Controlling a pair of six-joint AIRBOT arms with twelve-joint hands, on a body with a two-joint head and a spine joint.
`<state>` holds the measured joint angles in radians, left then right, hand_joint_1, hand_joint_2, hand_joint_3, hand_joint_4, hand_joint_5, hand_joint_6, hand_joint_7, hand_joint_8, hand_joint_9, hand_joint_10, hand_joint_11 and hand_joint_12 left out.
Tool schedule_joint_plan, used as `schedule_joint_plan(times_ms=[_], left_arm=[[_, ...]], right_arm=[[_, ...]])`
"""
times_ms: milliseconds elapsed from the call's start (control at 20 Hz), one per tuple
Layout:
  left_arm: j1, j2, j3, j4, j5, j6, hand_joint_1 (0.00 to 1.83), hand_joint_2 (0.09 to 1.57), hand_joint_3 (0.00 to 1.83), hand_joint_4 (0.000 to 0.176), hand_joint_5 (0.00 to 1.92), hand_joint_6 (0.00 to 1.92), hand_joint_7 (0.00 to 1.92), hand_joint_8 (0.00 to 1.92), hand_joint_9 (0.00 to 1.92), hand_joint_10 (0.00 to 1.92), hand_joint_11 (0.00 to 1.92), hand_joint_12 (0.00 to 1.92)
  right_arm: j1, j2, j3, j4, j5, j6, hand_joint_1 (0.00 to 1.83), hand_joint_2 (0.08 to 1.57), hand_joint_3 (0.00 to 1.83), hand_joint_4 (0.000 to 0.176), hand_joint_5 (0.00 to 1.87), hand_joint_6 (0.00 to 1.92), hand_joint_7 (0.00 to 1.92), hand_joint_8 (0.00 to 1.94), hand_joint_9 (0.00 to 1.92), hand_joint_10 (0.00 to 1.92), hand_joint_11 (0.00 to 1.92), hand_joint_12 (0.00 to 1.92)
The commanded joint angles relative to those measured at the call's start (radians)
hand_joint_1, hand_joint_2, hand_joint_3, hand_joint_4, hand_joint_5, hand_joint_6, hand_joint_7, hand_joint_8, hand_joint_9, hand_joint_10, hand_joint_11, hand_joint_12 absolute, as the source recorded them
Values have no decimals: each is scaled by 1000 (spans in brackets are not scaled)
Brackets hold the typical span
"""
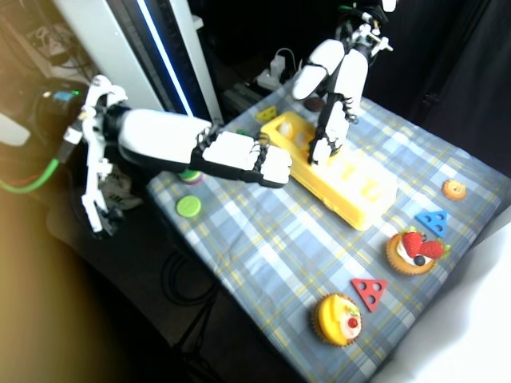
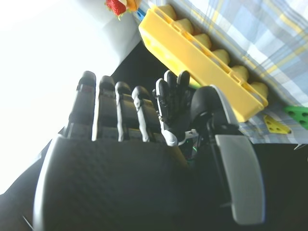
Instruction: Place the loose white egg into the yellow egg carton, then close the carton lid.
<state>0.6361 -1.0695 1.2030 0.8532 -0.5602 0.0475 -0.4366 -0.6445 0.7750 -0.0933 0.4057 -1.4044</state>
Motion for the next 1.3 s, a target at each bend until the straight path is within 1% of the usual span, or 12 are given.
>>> schedule_joint_plan(times_ms=[0, 150, 350, 500, 550, 650, 750, 950, 1000, 1050, 1200, 1250], left_arm=[[-22, -6, 4, -6, -51, -16, 18, 1448, 6, 24, 0, 0, 0, 0, 134, 10, 0, 1496], [-52, 18, 3, 7, -58, -16, 78, 1481, 6, 0, 0, 0, 0, 0, 40, 7, 0, 1131], [-95, 74, -30, 19, -73, 12, 6, 1484, 1, 3, 0, 0, 0, 0, 0, 0, 0, 643], [-115, 108, -55, 18, -79, 47, 17, 1482, 0, 16, 57, 16, 30, 7, 128, 58, 0, 1327], [-126, 127, -70, 14, -83, 70, 11, 1492, 2, 25, 54, 11, 32, 4, 122, 57, 0, 1324], [-142, 176, -111, -6, -97, 138, 207, 1481, 0, 0, 151, 42, 135, 28, 180, 83, 0, 1241], [-164, 244, -165, -20, -103, 222, 271, 1447, 0, 10, 157, 34, 165, 22, 192, 102, 0, 1285], [-190, 370, -260, -218, -84, 565, 137, 1439, 0, 0, 100, 6, 127, 1, 101, 69, 0, 1108], [-170, 379, -267, -300, -89, 642, 158, 1435, 0, 0, 19, 0, 58, 2, 50, 41, 0, 784], [-121, 393, -272, -451, -131, 766, 178, 1402, 0, 26, 3, 0, 11, 0, 9, 7, 0, 156], [29, 405, -280, -745, -317, 962, 190, 1303, 0, 135, 0, 0, 0, 0, 0, 0, 0, 0], [76, 406, -282, -807, -379, 982, 135, 1268, 0, 129, 0, 0, 0, 0, 0, 0, 0, 0]], right_arm=[[7, 5, 1, 4, 115, -4, 312, 1400, 4, 0, 0, 0, 0, 0, 0, 0, 0, 0], [2, 5, 2, 6, 116, -4, 313, 1390, 0, 0, 0, 0, 0, 0, 0, 0, 0, 0], [-2, 8, 1, 10, 121, -4, 298, 1368, 0, 3, 0, 0, 0, 0, 0, 0, 0, 0], [-5, 10, 0, 14, 128, -4, 397, 1369, 0, 0, 0, 0, 0, 0, 0, 0, 0, 0], [-6, 11, 0, 15, 133, -4, 404, 1379, 0, 0, 0, 0, 0, 0, 0, 0, 0, 0], [-15, 17, -4, 24, 151, -4, 463, 1381, 0, 31, 0, 0, 0, 0, 0, 0, 0, 0], [-35, 35, -15, 44, 191, -4, 511, 1383, 0, 18, 0, 0, 0, 0, 0, 0, 0, 0], [-127, 98, -68, 175, 360, -97, 548, 1376, 0, 56, 0, 0, 0, 0, 0, 0, 0, 0], [-138, 105, -80, 199, 392, -126, 563, 1368, 0, 110, 0, 0, 0, 0, 0, 0, 0, 0], [-156, 107, -85, 212, 432, -127, 561, 1351, 0, 97, 0, 0, 0, 0, 0, 0, 0, 0], [-195, 107, -87, 240, 504, -127, 555, 1303, 0, 52, 0, 0, 0, 0, 0, 0, 0, 0], [-201, 107, -87, 247, 521, -127, 518, 1283, 0, 61, 0, 0, 0, 0, 0, 0, 0, 0]])
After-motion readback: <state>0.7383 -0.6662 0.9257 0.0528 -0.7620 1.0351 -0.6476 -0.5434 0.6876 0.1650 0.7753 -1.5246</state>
